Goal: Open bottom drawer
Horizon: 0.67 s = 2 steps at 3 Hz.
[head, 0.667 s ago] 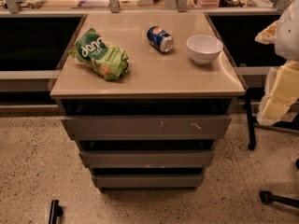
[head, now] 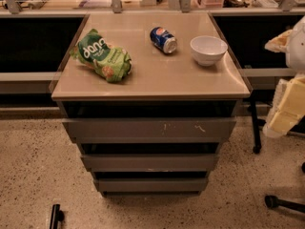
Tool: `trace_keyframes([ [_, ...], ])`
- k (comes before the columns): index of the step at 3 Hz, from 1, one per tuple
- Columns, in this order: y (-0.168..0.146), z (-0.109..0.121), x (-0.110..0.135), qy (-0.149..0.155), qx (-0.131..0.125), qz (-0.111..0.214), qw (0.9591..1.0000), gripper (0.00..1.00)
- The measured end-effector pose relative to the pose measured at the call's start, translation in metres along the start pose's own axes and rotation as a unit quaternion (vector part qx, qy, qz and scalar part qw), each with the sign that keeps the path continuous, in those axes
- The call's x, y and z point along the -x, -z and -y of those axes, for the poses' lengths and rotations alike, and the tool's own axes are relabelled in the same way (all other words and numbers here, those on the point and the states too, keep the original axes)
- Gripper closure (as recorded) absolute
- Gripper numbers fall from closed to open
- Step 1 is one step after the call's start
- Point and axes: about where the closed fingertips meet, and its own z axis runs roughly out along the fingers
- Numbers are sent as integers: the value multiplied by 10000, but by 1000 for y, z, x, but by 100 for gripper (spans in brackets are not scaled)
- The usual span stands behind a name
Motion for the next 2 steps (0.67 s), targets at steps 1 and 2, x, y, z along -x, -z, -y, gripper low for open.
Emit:
trace_keyframes([
  [1, -27, -34, -15, -430, 5, 528, 9977, 0],
  [2, -92, -71, -35, -1176, 287, 1148, 9860, 0],
])
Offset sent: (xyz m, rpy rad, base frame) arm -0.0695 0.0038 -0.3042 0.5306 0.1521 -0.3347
